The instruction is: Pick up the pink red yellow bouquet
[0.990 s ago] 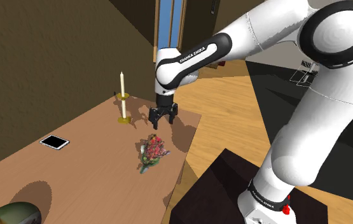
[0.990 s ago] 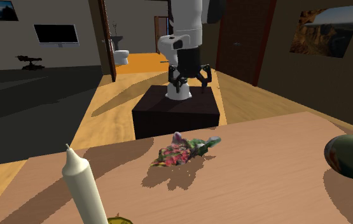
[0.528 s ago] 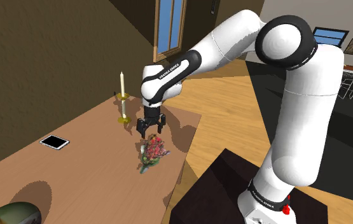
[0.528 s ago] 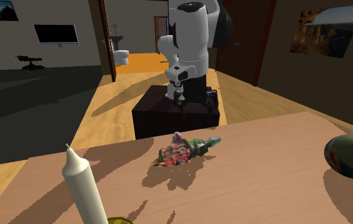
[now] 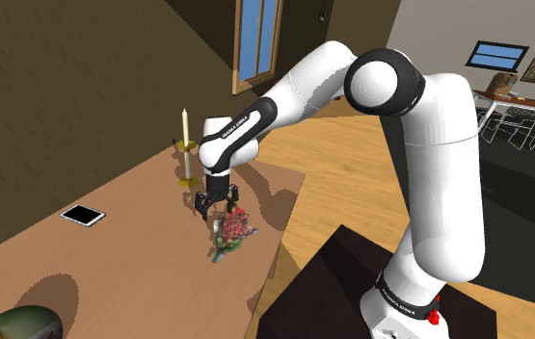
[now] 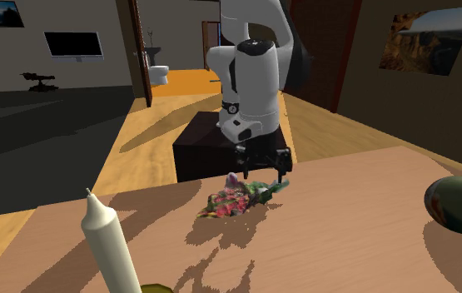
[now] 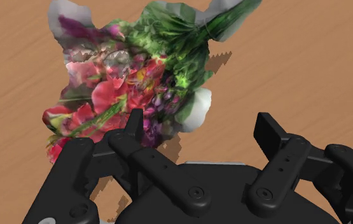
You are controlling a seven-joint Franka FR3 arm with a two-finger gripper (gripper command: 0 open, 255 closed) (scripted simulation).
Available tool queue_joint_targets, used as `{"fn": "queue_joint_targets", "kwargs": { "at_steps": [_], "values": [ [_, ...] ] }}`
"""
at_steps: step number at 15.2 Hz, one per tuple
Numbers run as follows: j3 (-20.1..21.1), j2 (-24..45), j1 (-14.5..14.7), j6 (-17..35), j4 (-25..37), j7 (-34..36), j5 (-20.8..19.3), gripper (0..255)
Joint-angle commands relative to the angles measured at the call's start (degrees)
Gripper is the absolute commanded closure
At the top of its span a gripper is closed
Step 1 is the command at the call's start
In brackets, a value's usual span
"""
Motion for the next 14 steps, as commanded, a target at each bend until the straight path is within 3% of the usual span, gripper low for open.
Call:
{"fn": "queue_joint_targets", "kwargs": {
  "at_steps": [1, 6, 7, 14],
  "values": [
    [-0.01, 1.05, 0.01, 1.08, -0.02, -0.12, 0.04, 0],
    [-0.01, 3.20, 0.06, 3.07, 0.14, -0.38, 0.09, 0],
    [0.01, 3.22, 0.11, 3.09, 0.14, -0.31, 0.09, 255],
    [0.00, 3.20, 0.08, 3.14, 0.08, -0.35, 0.09, 255]
  ]
}}
